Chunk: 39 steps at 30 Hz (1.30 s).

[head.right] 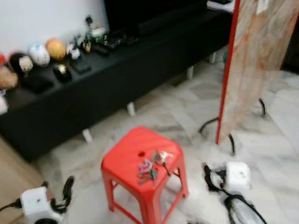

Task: Hang keys on a hook

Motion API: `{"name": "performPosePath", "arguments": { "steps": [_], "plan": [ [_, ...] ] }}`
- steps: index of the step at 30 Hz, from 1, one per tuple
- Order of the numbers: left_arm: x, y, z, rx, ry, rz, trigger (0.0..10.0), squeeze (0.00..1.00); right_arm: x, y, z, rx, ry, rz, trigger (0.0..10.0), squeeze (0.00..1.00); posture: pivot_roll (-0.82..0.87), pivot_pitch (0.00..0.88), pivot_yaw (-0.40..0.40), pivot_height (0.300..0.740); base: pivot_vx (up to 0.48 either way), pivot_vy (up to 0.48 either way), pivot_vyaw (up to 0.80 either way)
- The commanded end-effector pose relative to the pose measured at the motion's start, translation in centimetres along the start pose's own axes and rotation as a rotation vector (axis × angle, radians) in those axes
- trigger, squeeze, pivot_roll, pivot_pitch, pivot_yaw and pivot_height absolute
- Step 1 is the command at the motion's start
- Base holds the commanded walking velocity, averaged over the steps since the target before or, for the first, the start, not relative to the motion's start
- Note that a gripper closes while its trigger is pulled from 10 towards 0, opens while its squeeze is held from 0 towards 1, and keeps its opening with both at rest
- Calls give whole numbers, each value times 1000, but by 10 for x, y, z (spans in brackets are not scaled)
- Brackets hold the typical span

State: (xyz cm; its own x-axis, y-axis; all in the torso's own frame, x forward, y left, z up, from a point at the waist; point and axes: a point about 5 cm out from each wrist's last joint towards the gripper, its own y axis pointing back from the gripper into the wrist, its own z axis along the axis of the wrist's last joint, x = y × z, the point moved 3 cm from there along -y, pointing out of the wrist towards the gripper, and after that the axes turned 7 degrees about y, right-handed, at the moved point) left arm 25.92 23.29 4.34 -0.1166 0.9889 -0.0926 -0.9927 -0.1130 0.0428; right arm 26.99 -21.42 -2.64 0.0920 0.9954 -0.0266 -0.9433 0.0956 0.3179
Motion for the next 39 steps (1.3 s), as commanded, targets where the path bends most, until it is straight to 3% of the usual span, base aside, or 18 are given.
{"name": "performPosePath", "arguments": {
  "steps": [1, 8, 19, 39],
  "plan": [
    [2, 5, -11, 53, 0, 8, 10000, 0, 5, 1, -2, 6, -10, 7, 10000, 0, 35, 0, -43, 621, 0, 0, 0],
    [2, 4, -10, 54, -7, 4, 10000, 0, 5, -1, 0, 3, 8, 14, 10000, 0, 34, 0, -41, 621, 0, 0, 57],
    [-1, 0, -7, 59, -17, -24, 10000, 0, 8, -2, 1, -1, 1, 30, 10000, 0, 34, 0, -41, 621, 0, 0, 757],
    [-3, -3, -6, 61, -27, -49, 10000, 0, 2, -4, 3, -3, -31, -10, 10000, 0, 32, 0, -43, 621, 0, 0, 0]
  ]
}}
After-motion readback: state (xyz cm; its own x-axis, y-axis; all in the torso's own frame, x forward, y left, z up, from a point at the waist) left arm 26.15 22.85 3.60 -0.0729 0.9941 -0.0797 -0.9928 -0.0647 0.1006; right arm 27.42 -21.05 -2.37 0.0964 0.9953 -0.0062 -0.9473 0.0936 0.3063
